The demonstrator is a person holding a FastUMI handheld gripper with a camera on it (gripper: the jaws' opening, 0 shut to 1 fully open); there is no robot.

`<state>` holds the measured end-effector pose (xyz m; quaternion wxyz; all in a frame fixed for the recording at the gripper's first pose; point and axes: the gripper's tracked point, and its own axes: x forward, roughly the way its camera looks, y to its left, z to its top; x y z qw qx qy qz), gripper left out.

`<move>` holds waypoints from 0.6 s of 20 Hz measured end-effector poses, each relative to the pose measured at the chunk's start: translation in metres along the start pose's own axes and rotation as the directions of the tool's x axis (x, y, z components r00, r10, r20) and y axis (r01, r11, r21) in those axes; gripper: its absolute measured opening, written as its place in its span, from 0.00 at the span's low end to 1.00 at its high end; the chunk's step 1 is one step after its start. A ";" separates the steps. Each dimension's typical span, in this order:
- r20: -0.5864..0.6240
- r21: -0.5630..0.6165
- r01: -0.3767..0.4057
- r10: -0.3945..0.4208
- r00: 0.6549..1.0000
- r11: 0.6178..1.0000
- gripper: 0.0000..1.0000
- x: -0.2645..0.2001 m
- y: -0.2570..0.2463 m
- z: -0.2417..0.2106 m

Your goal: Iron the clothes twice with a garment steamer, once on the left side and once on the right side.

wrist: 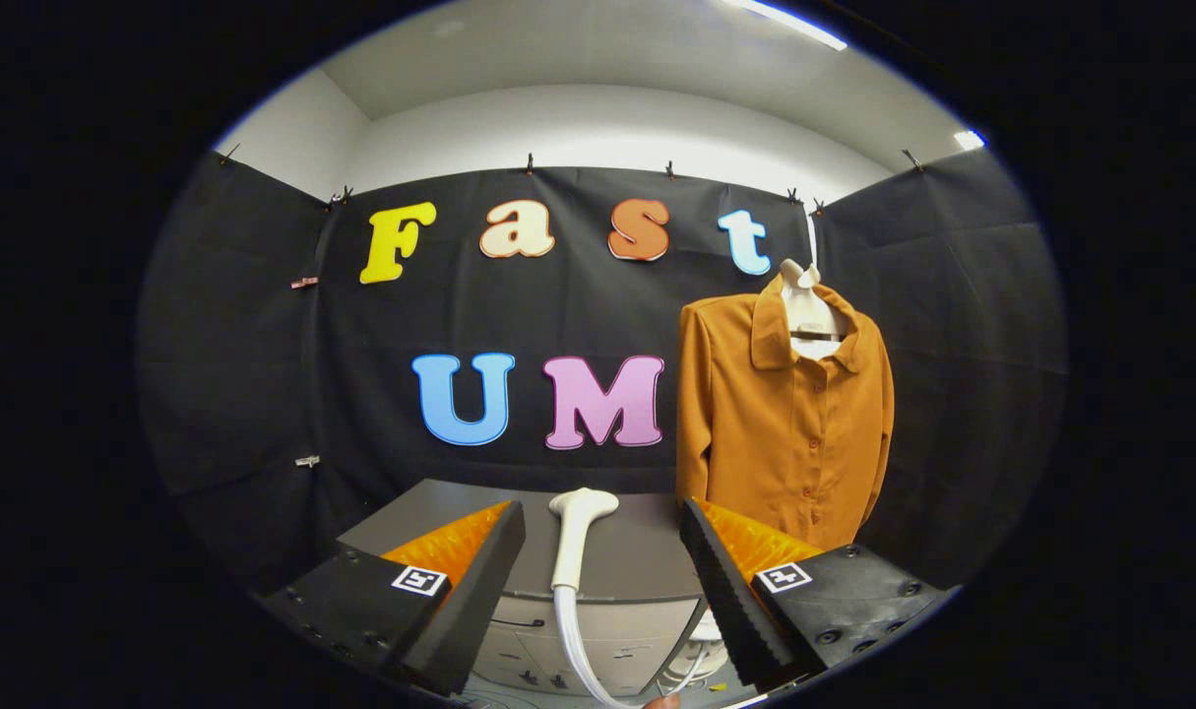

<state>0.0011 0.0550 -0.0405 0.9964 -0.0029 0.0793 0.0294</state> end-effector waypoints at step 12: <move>-0.458 0.049 -0.022 0.042 0.888 0.999 0.98 0.130 0.030 -0.131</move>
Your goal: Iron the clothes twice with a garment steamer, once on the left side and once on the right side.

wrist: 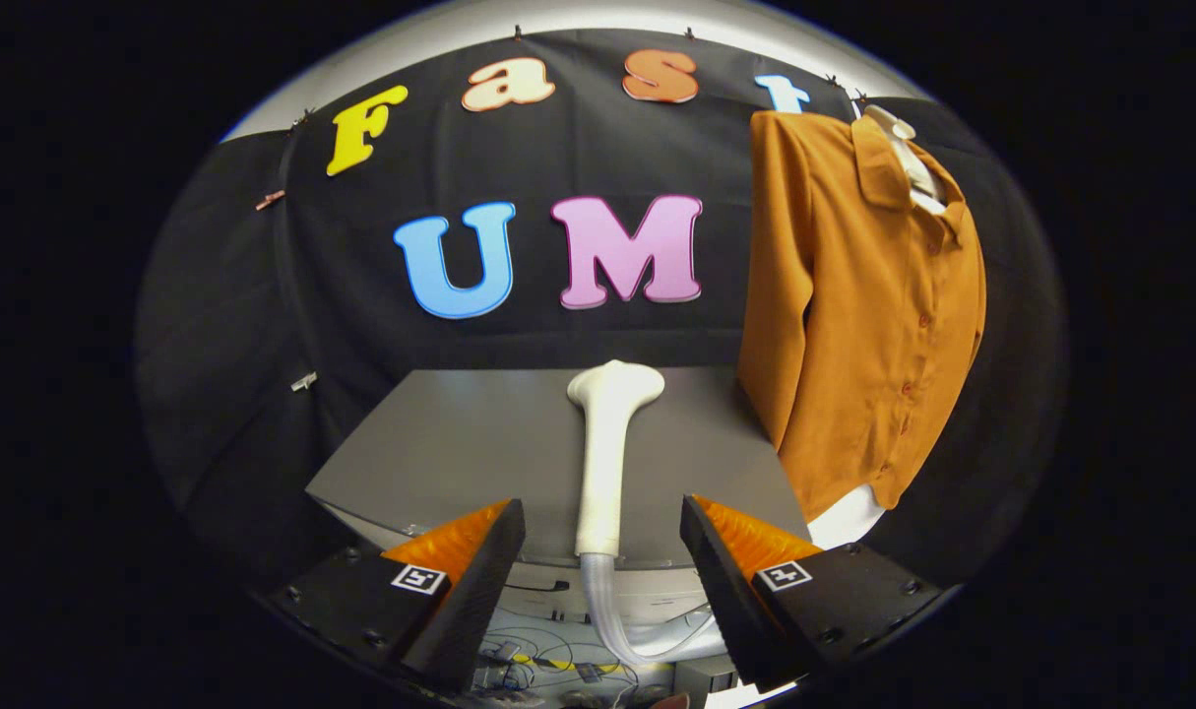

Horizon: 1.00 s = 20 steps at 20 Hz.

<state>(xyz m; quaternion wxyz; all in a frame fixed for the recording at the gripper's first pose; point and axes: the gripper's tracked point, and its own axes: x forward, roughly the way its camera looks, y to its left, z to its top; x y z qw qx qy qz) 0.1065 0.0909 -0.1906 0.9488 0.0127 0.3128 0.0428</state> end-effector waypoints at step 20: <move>-0.059 0.009 0.023 -0.022 0.998 1.000 0.27 0.089 -0.001 -0.020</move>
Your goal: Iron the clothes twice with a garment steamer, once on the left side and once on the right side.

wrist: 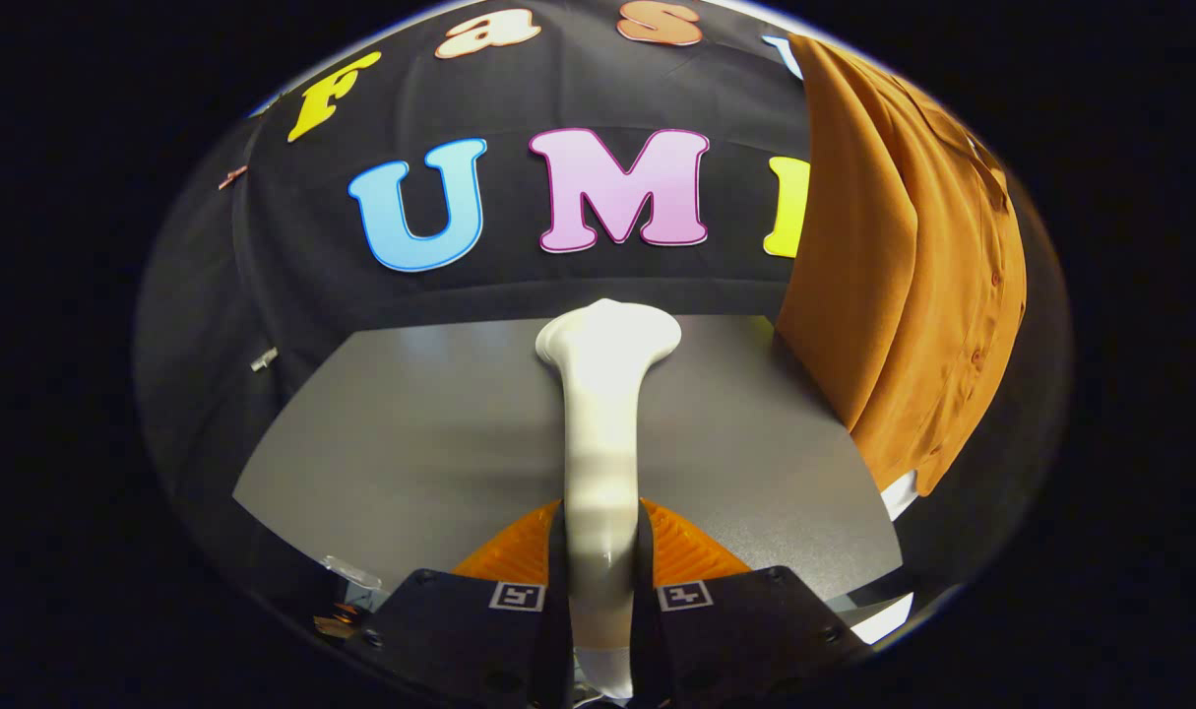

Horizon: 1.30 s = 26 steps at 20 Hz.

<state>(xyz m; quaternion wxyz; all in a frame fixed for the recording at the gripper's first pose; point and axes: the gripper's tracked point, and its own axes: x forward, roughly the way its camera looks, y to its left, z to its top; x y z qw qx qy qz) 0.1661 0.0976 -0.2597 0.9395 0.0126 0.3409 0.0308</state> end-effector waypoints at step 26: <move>0.642 0.043 0.008 -0.034 0.766 0.999 0.26 -0.273 -0.140 0.147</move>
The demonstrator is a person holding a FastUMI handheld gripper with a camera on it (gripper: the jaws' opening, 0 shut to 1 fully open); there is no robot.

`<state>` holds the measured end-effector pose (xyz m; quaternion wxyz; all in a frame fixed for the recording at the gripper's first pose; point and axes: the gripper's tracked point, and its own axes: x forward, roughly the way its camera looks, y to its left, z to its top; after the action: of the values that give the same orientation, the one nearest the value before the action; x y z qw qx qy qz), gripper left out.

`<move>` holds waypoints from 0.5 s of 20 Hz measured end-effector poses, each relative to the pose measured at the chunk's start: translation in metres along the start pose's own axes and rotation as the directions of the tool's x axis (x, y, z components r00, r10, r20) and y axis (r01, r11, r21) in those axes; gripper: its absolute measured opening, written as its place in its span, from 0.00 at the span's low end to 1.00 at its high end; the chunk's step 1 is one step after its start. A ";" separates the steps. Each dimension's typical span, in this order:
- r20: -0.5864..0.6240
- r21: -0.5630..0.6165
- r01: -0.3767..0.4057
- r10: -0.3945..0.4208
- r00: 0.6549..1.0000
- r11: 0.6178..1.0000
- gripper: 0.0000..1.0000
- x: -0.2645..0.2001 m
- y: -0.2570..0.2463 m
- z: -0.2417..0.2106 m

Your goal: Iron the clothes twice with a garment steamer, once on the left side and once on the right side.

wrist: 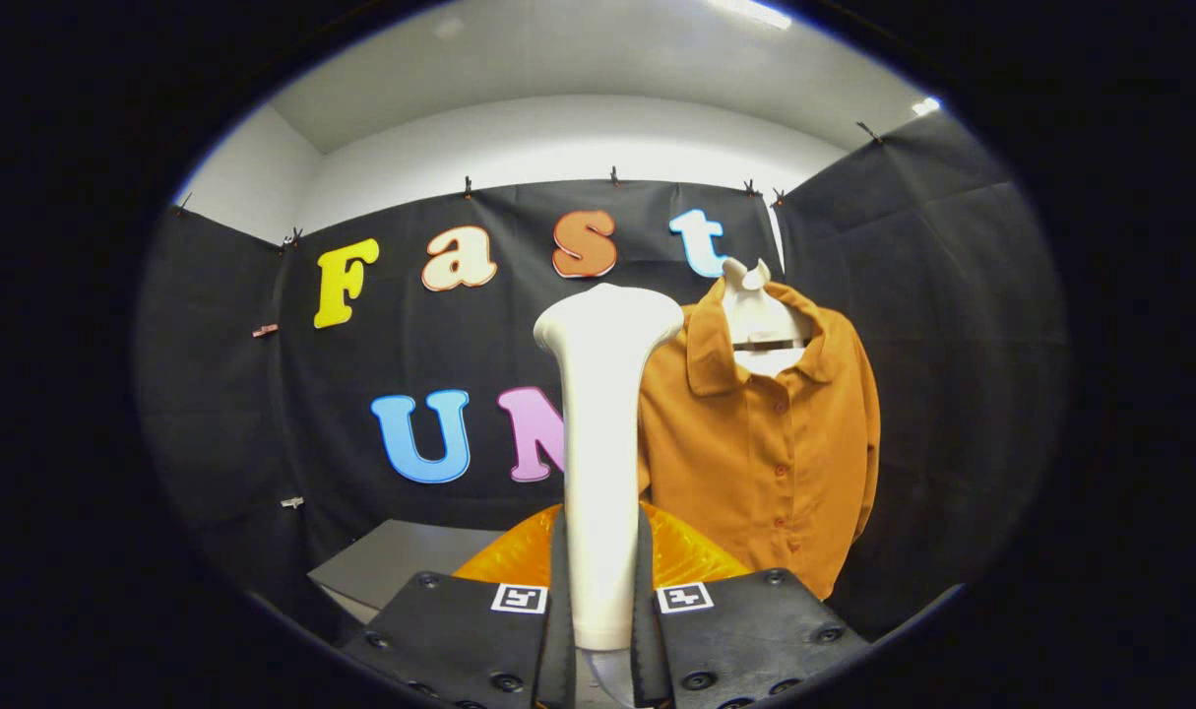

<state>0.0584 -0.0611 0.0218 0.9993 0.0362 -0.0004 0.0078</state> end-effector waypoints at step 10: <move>0.109 -0.021 0.073 -0.071 0.992 0.997 0.26 0.020 -0.075 -0.005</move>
<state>0.0794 -0.1355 0.0113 0.9978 0.0240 -0.0532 -0.0301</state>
